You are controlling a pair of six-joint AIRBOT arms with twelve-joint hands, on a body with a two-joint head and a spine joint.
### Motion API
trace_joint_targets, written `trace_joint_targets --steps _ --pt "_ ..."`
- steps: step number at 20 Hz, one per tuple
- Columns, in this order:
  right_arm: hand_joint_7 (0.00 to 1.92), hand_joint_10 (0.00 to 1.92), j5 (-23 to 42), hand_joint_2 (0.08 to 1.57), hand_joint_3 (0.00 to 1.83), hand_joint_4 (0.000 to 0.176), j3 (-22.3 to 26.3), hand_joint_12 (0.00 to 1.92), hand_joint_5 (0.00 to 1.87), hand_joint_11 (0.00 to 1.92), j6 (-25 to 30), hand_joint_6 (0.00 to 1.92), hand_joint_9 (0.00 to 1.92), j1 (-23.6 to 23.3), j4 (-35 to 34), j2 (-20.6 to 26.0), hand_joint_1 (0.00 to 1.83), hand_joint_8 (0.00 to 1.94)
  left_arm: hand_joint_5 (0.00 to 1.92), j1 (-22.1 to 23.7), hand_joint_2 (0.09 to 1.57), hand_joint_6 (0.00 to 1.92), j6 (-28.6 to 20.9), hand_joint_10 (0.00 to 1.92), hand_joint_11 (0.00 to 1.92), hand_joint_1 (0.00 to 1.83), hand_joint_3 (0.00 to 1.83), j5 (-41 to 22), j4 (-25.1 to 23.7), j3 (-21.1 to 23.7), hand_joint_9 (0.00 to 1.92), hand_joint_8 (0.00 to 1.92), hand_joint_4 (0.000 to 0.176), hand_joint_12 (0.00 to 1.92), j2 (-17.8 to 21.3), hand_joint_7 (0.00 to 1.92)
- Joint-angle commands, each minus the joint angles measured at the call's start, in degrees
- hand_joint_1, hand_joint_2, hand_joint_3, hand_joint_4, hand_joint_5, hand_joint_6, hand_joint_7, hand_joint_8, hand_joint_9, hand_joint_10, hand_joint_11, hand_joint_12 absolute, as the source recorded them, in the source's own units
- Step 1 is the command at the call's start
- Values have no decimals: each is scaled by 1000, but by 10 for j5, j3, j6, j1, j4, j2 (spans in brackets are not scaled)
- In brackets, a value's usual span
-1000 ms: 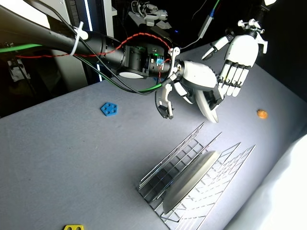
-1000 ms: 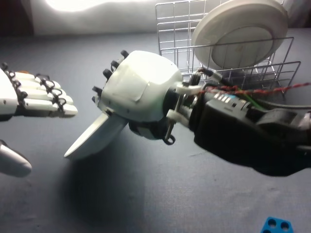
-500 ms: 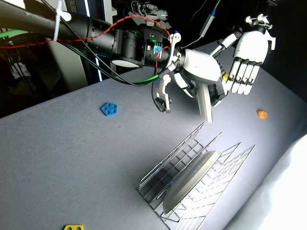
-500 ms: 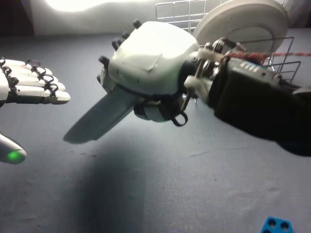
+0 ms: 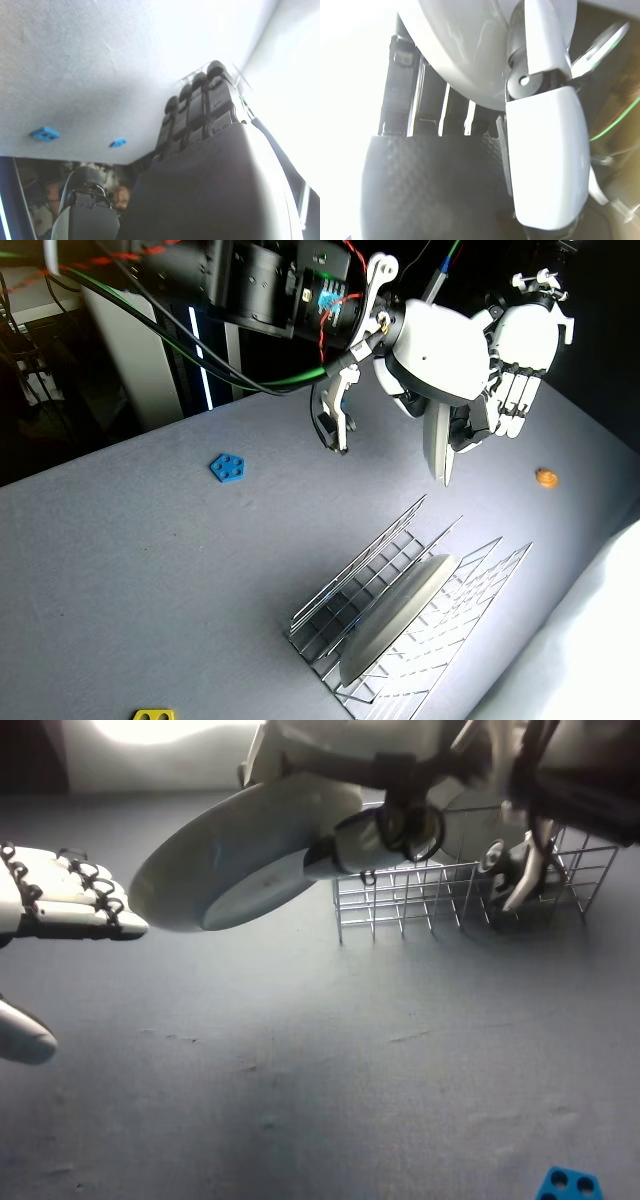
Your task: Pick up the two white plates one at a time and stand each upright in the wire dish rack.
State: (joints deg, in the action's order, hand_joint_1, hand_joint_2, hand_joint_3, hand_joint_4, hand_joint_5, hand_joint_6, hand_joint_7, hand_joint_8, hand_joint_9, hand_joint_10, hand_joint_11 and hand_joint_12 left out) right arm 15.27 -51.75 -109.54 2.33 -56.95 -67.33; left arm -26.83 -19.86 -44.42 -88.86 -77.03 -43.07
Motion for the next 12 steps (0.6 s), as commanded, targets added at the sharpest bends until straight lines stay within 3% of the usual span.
trace_joint_targets --steps 1,2,4,8,12 --pt "1048 859 21 1081 9 0 4 911 1018 732 17 929 1011 -17 15 6 1349 811 0 3 1052 0 -2 0 0 0 0 -11 30 1 0 0 0 0 8 0" --pt "1041 552 13 1091 0 0 4 899 1031 730 33 935 1002 -24 15 15 1254 852 0 2 1054 0 -2 0 0 0 1 -11 27 5 0 0 0 0 9 0" --pt "1076 90 8 1080 0 26 4 875 1056 745 39 893 1178 -31 4 26 1237 808 0 0 1049 0 -2 0 0 0 0 -12 24 9 0 0 0 0 12 0" --pt "1055 48 1 1085 1 28 3 886 1046 712 38 907 1189 -32 -23 49 1233 845 0 -5 1051 0 -2 0 0 0 0 -13 20 7 0 0 0 0 11 0" --pt "1087 33 7 1077 0 24 0 886 1060 748 91 897 1214 -34 -33 68 1239 779 0 -10 1045 0 -2 0 0 0 0 -16 20 9 0 0 0 0 12 0"
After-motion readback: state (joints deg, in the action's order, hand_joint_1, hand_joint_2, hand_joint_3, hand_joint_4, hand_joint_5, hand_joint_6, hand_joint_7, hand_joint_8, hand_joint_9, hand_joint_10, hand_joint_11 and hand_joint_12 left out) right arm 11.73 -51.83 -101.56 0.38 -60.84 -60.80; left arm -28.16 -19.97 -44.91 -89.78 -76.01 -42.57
